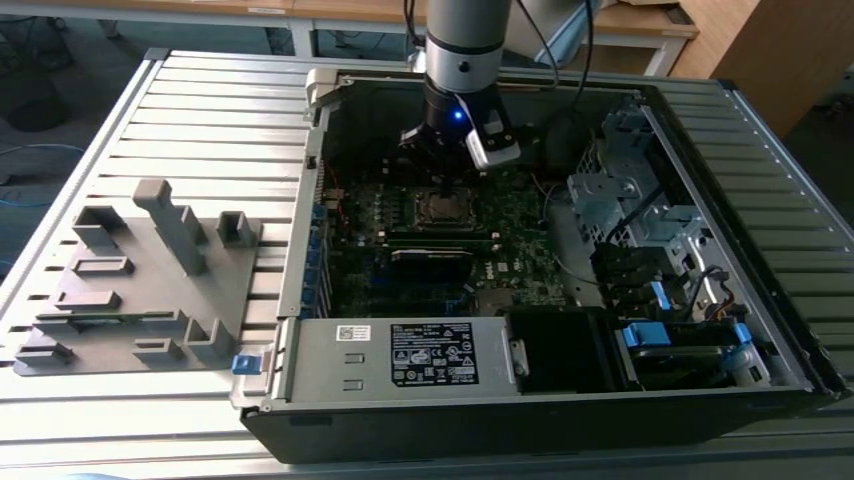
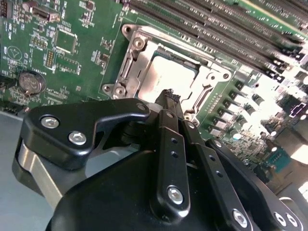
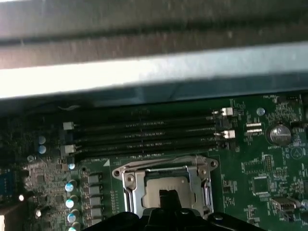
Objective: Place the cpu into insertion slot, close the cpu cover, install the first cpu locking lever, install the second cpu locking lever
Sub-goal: 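Install the first cpu locking lever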
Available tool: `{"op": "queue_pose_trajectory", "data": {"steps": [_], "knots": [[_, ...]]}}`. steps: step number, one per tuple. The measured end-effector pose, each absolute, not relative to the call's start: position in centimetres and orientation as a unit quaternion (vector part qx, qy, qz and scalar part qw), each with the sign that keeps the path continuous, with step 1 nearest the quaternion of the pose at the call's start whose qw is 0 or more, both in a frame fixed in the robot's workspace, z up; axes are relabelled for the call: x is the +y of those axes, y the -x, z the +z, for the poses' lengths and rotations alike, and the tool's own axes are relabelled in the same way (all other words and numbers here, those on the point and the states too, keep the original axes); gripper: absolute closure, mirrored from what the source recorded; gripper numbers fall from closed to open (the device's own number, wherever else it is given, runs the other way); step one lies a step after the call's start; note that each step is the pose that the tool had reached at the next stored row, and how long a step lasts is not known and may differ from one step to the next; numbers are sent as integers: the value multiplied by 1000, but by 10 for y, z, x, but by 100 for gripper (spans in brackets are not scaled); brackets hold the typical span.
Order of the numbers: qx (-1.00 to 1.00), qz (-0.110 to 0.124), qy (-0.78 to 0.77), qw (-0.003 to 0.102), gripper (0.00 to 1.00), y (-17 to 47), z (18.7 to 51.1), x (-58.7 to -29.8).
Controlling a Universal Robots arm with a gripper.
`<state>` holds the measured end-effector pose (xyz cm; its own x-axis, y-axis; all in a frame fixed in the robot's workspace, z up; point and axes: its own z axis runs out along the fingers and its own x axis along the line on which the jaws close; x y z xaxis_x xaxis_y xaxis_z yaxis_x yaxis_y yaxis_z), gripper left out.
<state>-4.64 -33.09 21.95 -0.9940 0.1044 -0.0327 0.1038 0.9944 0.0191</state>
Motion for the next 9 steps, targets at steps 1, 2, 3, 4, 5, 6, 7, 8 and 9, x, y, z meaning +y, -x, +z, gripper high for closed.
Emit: {"op": "queue_pose_trajectory", "data": {"steps": [1, 2, 3, 4, 5, 6, 7, 8, 9], "knots": [[998, 9, -52, 17, 89, 46, 219, -332], [998, 9, -52, 17, 89, 46, 219, -333], [998, 9, -52, 18, 89, 46, 219, -335], [998, 9, -52, 18, 89, 46, 219, -336], [998, 9, -52, 18, 89, 46, 219, -336], [998, 9, -52, 18, 89, 46, 219, -337], [998, 9, -52, 18, 89, 46, 219, -337], [998, 9, -52, 18, 89, 46, 220, -337], [998, 9, -52, 18, 89, 46, 222, -337]]}}
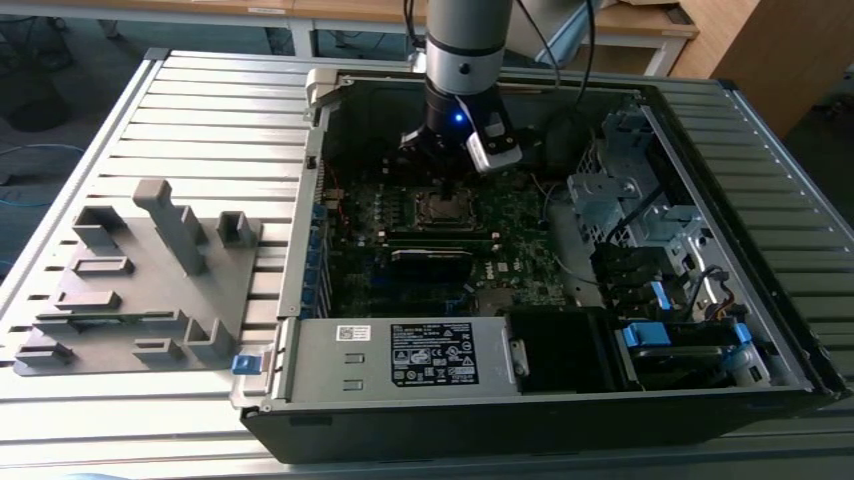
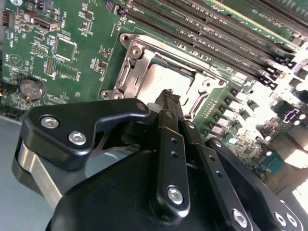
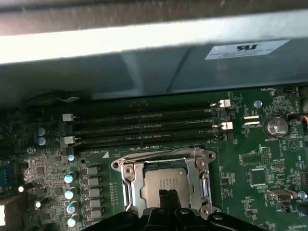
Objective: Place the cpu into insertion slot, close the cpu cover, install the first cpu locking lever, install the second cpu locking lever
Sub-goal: 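Install the first cpu locking lever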
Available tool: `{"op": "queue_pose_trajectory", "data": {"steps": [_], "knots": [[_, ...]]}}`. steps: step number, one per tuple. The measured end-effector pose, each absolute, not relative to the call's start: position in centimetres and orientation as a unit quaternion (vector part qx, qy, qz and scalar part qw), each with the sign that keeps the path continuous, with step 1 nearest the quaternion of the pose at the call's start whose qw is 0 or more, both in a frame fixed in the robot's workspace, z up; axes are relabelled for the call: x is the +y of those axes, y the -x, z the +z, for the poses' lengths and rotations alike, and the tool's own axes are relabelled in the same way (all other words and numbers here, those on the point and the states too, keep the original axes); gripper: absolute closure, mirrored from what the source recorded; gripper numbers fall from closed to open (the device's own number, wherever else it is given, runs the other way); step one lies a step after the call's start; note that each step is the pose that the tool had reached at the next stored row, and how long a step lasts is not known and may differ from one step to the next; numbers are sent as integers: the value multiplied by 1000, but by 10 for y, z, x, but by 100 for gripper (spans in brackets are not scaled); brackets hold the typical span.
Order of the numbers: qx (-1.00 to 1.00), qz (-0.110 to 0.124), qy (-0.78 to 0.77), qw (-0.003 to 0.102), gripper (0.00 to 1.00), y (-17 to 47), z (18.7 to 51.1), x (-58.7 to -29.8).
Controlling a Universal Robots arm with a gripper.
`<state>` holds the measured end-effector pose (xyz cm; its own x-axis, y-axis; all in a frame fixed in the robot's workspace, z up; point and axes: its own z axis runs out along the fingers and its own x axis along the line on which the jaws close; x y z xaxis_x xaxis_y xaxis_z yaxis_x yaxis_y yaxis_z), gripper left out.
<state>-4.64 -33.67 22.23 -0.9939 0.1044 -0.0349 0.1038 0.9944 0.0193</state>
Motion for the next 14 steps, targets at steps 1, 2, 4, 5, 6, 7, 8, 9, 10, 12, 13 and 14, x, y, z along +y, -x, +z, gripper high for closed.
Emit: {"op": "queue_pose_trajectory", "data": {"steps": [1, 2, 4, 5, 6, 7, 8, 9, 10, 12, 13, 14], "knots": [[998, 9, -52, 18, 89, 46, 225, -337], [998, 9, -52, 18, 89, 46, 227, -337], [998, 9, -52, 18, 89, 46, 230, -337], [998, 9, -52, 18, 89, 46, 230, -337], [998, 11, -52, 18, 89, 46, 230, -337], [998, 15, -52, 18, 89, 46, 230, -338], [998, 21, -52, 17, 89, 46, 230, -339], [998, 27, -52, 17, 89, 46, 230, -340], [998, 32, -53, 17, 89, 46, 230, -341], [998, 33, -53, 17, 89, 46, 230, -342], [998, 33, -53, 17, 89, 46, 230, -342], [998, 33, -53, 17, 89, 46, 230, -343]]}}
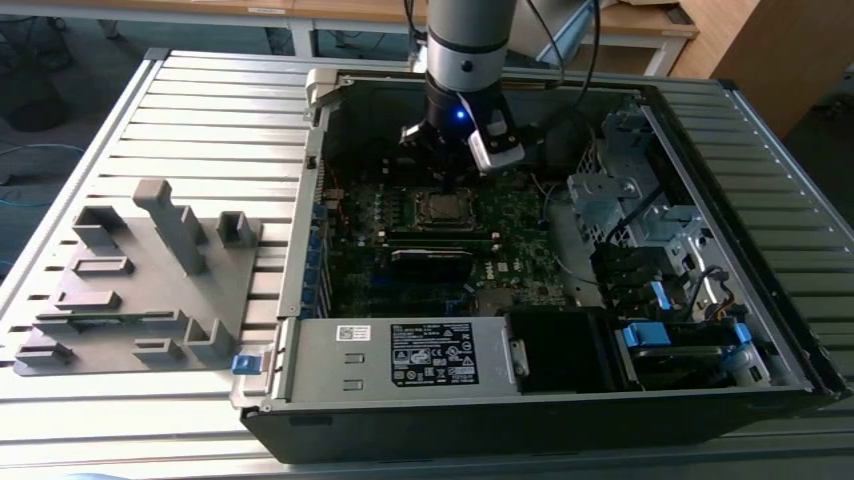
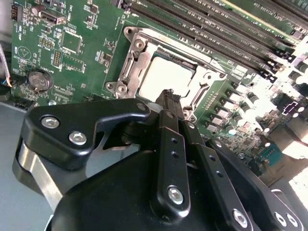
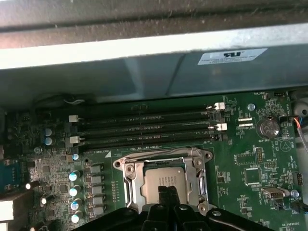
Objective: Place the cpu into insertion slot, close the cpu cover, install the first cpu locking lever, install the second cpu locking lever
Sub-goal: 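Install the first cpu locking lever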
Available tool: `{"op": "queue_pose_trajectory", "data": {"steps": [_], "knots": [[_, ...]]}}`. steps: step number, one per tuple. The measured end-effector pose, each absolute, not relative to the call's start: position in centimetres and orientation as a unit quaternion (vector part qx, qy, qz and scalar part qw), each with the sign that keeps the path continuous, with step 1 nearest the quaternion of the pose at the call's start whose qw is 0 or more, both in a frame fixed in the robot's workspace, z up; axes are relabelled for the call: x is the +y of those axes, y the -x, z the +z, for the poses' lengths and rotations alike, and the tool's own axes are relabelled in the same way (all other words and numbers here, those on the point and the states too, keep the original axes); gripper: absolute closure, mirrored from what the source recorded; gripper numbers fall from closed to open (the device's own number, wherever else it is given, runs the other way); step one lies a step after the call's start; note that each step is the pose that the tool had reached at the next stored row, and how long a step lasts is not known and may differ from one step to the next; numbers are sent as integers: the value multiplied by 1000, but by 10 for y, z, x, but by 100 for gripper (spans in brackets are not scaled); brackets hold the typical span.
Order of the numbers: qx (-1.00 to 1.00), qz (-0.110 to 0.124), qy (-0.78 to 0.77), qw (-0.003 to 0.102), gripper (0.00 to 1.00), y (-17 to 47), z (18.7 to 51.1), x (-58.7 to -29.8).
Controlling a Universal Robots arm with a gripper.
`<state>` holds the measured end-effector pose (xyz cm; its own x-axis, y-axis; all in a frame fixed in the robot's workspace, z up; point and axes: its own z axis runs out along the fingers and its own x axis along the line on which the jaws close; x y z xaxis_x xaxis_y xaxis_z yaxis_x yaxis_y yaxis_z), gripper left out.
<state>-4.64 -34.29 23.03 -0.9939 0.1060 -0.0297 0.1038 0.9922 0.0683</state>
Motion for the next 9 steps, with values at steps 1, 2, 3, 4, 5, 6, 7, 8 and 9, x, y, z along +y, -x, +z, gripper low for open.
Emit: {"op": "queue_pose_trajectory", "data": {"steps": [1, 2, 3, 4, 5, 6, 7, 8, 9], "knots": [[998, 33, -53, 17, 89, 46, 230, -344], [998, 33, -53, 17, 89, 46, 230, -344], [998, 33, -53, 17, 89, 46, 230, -345], [998, 33, -53, 17, 89, 45, 230, -345], [998, 32, -53, 17, 89, 45, 230, -346], [998, 32, -53, 17, 89, 45, 230, -346], [998, 32, -53, 17, 89, 45, 230, -348], [998, 32, -53, 17, 89, 45, 230, -349], [998, 32, -53, 17, 89, 45, 230, -350]]}}
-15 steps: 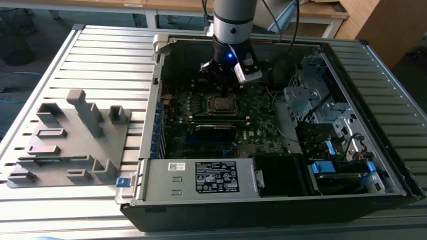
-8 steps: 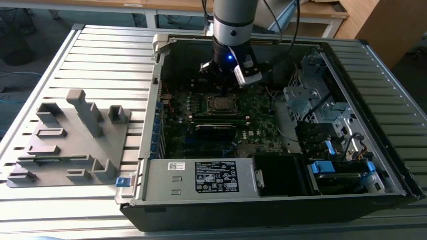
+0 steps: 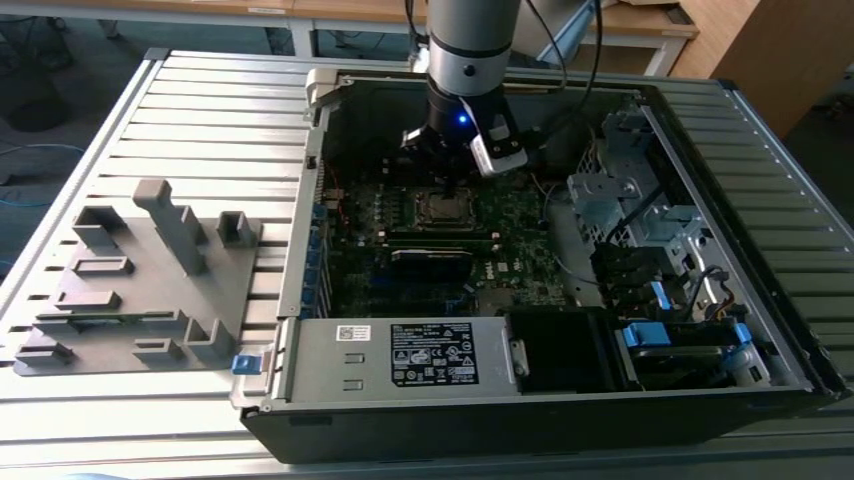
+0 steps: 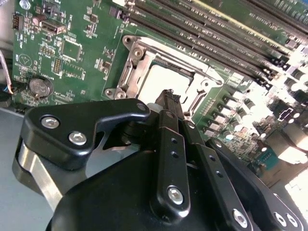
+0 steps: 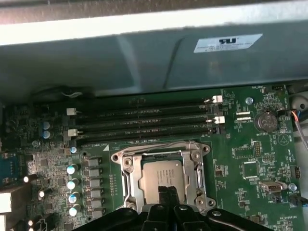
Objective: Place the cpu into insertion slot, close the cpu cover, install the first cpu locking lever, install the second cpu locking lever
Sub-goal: 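Install the first cpu locking lever, then install the second cpu locking lever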
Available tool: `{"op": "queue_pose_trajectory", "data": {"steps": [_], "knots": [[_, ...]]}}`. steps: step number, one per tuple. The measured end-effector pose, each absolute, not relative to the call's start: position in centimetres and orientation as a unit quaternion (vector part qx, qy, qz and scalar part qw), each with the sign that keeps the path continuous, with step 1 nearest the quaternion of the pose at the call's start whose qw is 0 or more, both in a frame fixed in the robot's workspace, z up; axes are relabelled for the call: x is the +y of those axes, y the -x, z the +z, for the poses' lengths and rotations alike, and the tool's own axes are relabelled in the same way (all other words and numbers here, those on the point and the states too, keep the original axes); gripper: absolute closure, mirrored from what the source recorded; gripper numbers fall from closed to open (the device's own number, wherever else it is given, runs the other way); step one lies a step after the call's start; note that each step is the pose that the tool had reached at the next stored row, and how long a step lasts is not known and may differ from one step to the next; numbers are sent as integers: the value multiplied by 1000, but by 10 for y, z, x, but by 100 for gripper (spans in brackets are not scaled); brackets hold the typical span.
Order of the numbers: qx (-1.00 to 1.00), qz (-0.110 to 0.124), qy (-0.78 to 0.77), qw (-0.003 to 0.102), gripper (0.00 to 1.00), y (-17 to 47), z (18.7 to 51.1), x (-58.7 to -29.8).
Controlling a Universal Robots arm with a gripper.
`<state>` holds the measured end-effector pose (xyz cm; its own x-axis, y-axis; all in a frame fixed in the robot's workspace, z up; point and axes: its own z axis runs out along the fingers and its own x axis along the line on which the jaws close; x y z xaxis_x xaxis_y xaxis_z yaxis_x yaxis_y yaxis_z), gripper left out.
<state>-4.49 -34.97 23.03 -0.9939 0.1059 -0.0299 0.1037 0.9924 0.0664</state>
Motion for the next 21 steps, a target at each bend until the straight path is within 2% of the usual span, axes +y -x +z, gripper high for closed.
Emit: {"op": "queue_pose_trajectory", "data": {"steps": [21], "knots": [[998, 32, -53, 17, 89, 41, 233, -350]]}}
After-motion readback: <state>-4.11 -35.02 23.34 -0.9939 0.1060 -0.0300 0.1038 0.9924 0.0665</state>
